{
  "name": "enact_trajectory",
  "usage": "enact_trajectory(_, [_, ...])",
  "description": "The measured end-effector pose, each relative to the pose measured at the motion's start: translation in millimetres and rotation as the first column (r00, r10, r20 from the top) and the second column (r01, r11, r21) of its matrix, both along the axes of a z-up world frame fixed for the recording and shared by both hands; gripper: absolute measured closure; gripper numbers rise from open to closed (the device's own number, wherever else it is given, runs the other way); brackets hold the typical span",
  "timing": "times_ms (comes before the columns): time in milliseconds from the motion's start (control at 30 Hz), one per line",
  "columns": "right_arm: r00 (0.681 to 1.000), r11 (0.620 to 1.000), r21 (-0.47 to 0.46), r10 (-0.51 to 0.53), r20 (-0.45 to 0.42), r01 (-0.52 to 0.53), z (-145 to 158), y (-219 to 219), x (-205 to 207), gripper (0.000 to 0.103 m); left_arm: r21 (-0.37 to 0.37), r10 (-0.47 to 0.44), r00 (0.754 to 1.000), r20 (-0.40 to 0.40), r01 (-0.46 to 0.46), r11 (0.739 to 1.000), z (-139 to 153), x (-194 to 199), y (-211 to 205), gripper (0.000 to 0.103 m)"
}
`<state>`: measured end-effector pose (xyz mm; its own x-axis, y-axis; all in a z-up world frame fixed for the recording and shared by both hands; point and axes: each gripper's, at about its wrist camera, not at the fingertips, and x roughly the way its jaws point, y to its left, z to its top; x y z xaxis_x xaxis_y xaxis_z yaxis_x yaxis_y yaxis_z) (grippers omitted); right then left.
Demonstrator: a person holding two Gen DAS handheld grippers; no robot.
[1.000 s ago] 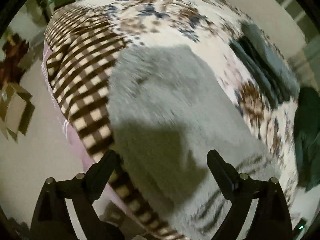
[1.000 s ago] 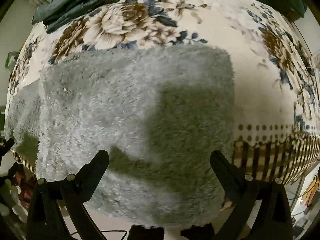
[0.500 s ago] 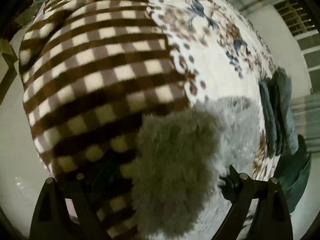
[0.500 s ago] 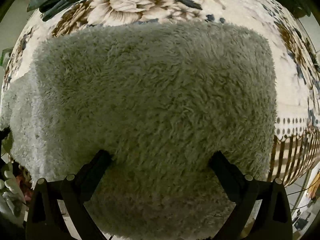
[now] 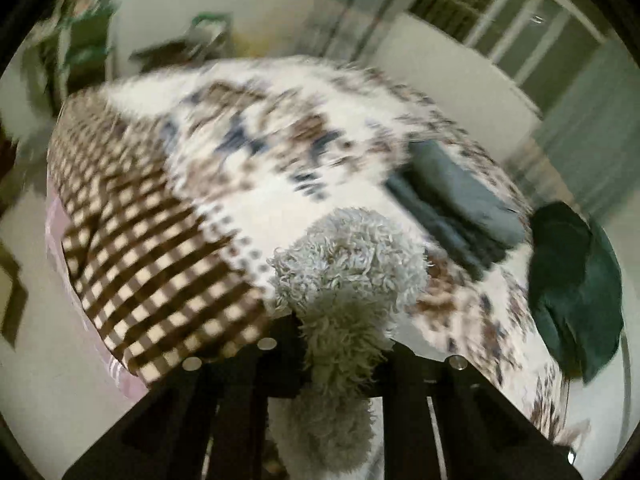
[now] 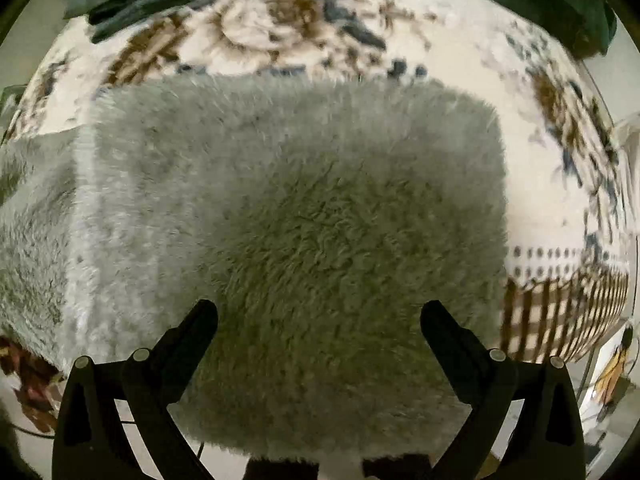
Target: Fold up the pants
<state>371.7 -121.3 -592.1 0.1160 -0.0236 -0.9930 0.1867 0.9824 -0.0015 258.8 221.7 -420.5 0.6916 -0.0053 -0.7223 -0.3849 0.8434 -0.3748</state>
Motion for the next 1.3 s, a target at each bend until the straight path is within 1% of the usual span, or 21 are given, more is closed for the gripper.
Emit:
enact_trajectory(33, [1.0, 1.0, 0.008, 0.009, 0.019, -0.009, 8, -4, -3, 0.0, 0.026, -0.04, 0.999, 0.025, 0.04, 0.999, 19, -6, -22, 0.091])
enact_trajectory(100, [0.999, 0.999, 0.039, 0.013, 0.038, -0.015, 19, -13, -10, 0.0, 0.066, -0.094, 0.994, 0.052, 0.09, 0.994, 43, -16, -59, 0.091])
enact_trajectory(133, [0.999, 0.998, 0.061, 0.009, 0.046, -0.012, 23, -20, -14, 0.0, 0.076, -0.113, 0.992, 0.062, 0.108, 0.991, 50, -19, -72, 0.091])
enact_trajectory(200, [0.998, 0.995, 0.1, -0.001, 0.062, -0.005, 33, -38, -23, 0.0, 0.109, -0.176, 0.981, 0.083, 0.166, 0.98, 72, -29, -119, 0.091])
enact_trajectory(300, [0.996, 0.991, 0.133, -0.032, 0.079, 0.021, 39, -70, -41, 0.0, 0.134, -0.252, 0.963, 0.093, 0.239, 0.962, 86, -41, -176, 0.091])
enact_trajectory(367, [0.995, 0.988, 0.148, -0.063, 0.072, 0.051, 39, -98, -49, 0.0, 0.139, -0.328, 0.941, 0.084, 0.315, 0.939, 87, -49, -229, 0.091])
enact_trajectory(400, [0.994, 0.983, 0.162, -0.092, 0.064, 0.08, 38, -118, -57, 0.0, 0.142, -0.347, 0.935, 0.073, 0.335, 0.932, 84, -51, -244, 0.091])
enact_trajectory(467, [0.989, 0.975, 0.18, -0.142, 0.046, 0.132, 34, -155, -72, 0.0, 0.151, -0.419, 0.907, 0.037, 0.409, 0.9, 70, -57, -297, 0.091])
enact_trajectory(533, [0.984, 0.969, 0.183, -0.176, 0.032, 0.167, 31, -185, -85, 0.0, 0.163, -0.468, 0.884, 0.003, 0.461, 0.872, 55, -62, -333, 0.091])
enact_trajectory(633, [0.973, 0.96, 0.169, -0.23, 0.013, 0.225, 24, -238, -106, 0.0, 0.179, -0.529, 0.845, -0.082, 0.535, 0.826, 18, -70, -390, 0.091])
enact_trajectory(667, [0.969, 0.956, 0.163, -0.248, 0.005, 0.244, 22, -254, -114, 0.0, 0.191, -0.542, 0.831, -0.125, 0.556, 0.809, 3, -71, -407, 0.091])
enact_trajectory(767, [0.953, 0.944, 0.136, -0.302, -0.018, 0.302, 15, -301, -138, 0.0, 0.204, -0.561, 0.795, -0.232, 0.604, 0.771, -30, -73, -440, 0.088])
enact_trajectory(833, [0.946, 0.937, 0.127, -0.324, -0.023, 0.324, 12, -321, -147, 0.0, 0.186, -0.565, 0.776, -0.279, 0.621, 0.761, -42, -74, -449, 0.087])
enact_trajectory(933, [0.935, 0.928, 0.119, -0.353, -0.028, 0.353, 8, -346, -158, 0.0, 0.172, -0.546, 0.781, -0.302, 0.608, 0.775, -44, -72, -447, 0.087])
enact_trajectory(1000, [0.928, 0.92, 0.129, -0.371, -0.032, 0.371, 4, -358, -161, 0.0, 0.167, -0.531, 0.786, -0.317, 0.597, 0.784, -39, -69, -445, 0.082])
enact_trajectory(1033, [0.926, 0.915, 0.141, -0.377, -0.03, 0.377, 4, -360, -163, 0.0, 0.174, -0.528, 0.782, -0.33, 0.6, 0.781, -37, -68, -445, 0.075])
enact_trajectory(1100, [0.922, 0.908, 0.164, -0.387, -0.026, 0.386, 3, -359, -163, 0.0, 0.183, -0.523, 0.777, -0.349, 0.604, 0.775, -40, -69, -444, 0.056])
enact_trajectory(1133, [0.921, 0.905, 0.176, -0.389, -0.025, 0.387, 3, -358, -161, 0.0, 0.17, -0.525, 0.778, -0.346, 0.602, 0.78, -34, -66, -440, 0.027])
enact_trajectory(1167, [0.92, 0.9, 0.198, -0.392, -0.022, 0.388, 2, -357, -159, 0.0, 0.156, -0.529, 0.779, -0.338, 0.6, 0.784, -34, -63, -437, 0.004])
enact_trajectory(1267, [0.919, 0.882, 0.282, -0.394, -0.001, 0.378, 3, -347, -147, 0.0, 0.144, -0.521, 0.794, -0.314, 0.582, 0.8, -11, -63, -422, 0.003])
enact_trajectory(1300, [0.92, 0.871, 0.329, -0.391, 0.012, 0.365, 6, -342, -140, 0.0, 0.139, -0.519, 0.799, -0.306, 0.576, 0.806, -5, -63, -416, 0.003])
